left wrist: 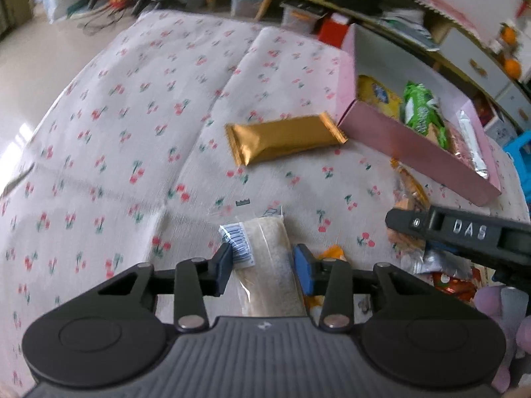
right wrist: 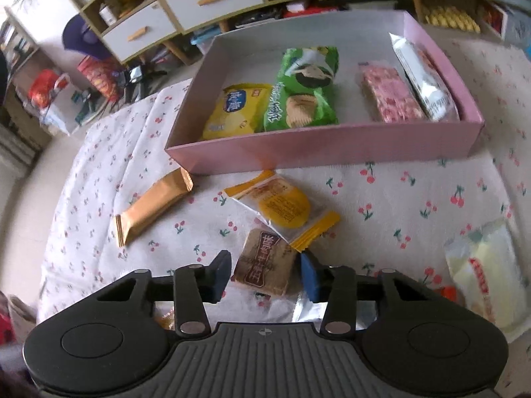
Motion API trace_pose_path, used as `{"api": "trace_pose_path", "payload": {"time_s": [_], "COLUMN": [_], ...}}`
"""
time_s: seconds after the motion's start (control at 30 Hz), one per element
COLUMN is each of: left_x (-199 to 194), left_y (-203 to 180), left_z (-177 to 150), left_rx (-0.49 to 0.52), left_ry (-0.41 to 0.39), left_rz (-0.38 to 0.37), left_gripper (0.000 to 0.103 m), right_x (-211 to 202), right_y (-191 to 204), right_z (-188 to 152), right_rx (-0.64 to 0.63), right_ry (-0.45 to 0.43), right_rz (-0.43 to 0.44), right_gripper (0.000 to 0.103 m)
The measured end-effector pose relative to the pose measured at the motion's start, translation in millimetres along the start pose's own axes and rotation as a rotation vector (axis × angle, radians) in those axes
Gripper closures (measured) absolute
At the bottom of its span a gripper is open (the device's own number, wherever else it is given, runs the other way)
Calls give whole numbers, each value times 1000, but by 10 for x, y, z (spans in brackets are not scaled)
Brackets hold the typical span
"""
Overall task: Organize snacks
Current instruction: 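Grasp the clear bread bag with the left tool while the right tool grasps the brown biscuit packet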
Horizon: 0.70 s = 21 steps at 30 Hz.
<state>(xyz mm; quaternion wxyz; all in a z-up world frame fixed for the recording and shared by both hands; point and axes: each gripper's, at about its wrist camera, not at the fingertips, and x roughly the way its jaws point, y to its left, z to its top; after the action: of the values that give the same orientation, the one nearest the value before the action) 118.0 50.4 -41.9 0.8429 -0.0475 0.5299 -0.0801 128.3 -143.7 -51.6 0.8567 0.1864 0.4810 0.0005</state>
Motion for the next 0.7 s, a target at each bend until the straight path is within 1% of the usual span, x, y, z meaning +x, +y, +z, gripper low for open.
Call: {"api": "trace_pose_path", "payload": {"time_s": [0.17, 0.27, 0.4, 0.5, 0.6, 0.7], "left_x": [86, 130, 125, 102, 106, 91], "left_y": [-28, -39, -53, -71, -94, -117], "left_z": [95, 121, 133, 136, 116, 81], "left_rx": [114, 171, 176, 164, 156, 165], "left_ry": [-85, -124, -121, -95, -50, -34], "left_rz": [2, 5, 6, 8, 41, 58], "left_gripper": [66, 66, 63, 57, 57, 57], "right_x": [-25, -52, -69, -89, -102, -126], "right_y": [-59, -107, -153, -179, -196, -211], "right_z": [21, 25, 17, 26, 33, 40], "right_rx": [-36, -50, -64, -60, -42, -26], "right_ry": [12, 24, 33, 40, 52, 67], "right_rz": [21, 37, 44, 55, 75, 104], "right_gripper": [65, 65, 65, 65, 65, 65]}}
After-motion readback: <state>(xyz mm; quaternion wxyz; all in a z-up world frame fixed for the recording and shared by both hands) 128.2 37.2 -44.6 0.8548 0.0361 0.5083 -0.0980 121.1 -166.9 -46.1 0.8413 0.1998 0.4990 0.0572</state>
